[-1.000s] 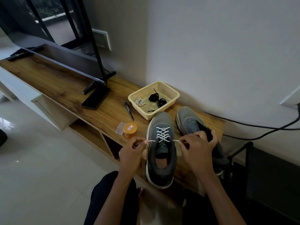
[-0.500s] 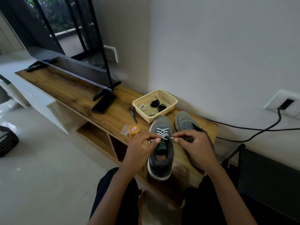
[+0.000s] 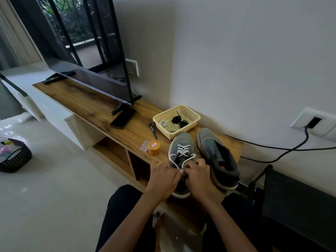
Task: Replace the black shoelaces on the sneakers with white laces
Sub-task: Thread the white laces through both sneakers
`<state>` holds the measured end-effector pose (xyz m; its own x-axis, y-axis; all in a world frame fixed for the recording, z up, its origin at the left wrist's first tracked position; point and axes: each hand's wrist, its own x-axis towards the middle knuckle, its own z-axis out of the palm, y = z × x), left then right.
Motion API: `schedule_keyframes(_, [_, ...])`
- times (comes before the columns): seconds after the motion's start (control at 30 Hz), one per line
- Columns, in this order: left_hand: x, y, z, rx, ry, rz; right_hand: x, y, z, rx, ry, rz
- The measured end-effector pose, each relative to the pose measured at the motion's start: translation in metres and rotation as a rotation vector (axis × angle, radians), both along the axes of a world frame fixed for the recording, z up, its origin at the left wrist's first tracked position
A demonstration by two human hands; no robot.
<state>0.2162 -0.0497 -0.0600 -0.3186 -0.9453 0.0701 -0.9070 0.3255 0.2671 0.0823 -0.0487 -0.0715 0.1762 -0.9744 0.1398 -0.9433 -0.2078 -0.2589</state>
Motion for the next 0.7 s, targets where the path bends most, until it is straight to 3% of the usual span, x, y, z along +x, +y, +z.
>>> schedule_keyframes(0.1, [0.005,-0.001,-0.001,-0.115,0.319,0.164,-0.004,0.000,-0.001,0.036,0.008,0.028])
schedule_keyframes(0.17, [0.009,-0.006,-0.007,-0.051,0.582,0.347,-0.008,-0.003,-0.005,-0.041,-0.264,-0.118])
schedule_keyframes(0.23, [0.011,-0.014,-0.010,0.080,0.694,0.435,-0.012,-0.009,-0.003,-0.116,-0.671,-0.352])
schedule_keyframes(0.3, [0.008,-0.022,-0.015,0.175,0.759,0.402,-0.016,-0.017,0.002,-0.094,-0.860,-0.456])
schedule_keyframes(0.47, [-0.011,-0.026,-0.024,0.069,0.576,0.319,-0.015,-0.031,-0.001,0.010,-0.722,-0.291])
schedule_keyframes(0.6, [-0.014,-0.028,-0.026,-0.046,0.355,0.229,-0.011,-0.029,-0.009,-0.136,-0.222,-0.126])
schedule_keyframes(0.7, [-0.013,-0.029,-0.026,-0.038,0.120,0.142,-0.012,-0.025,-0.010,-0.193,0.046,-0.082])
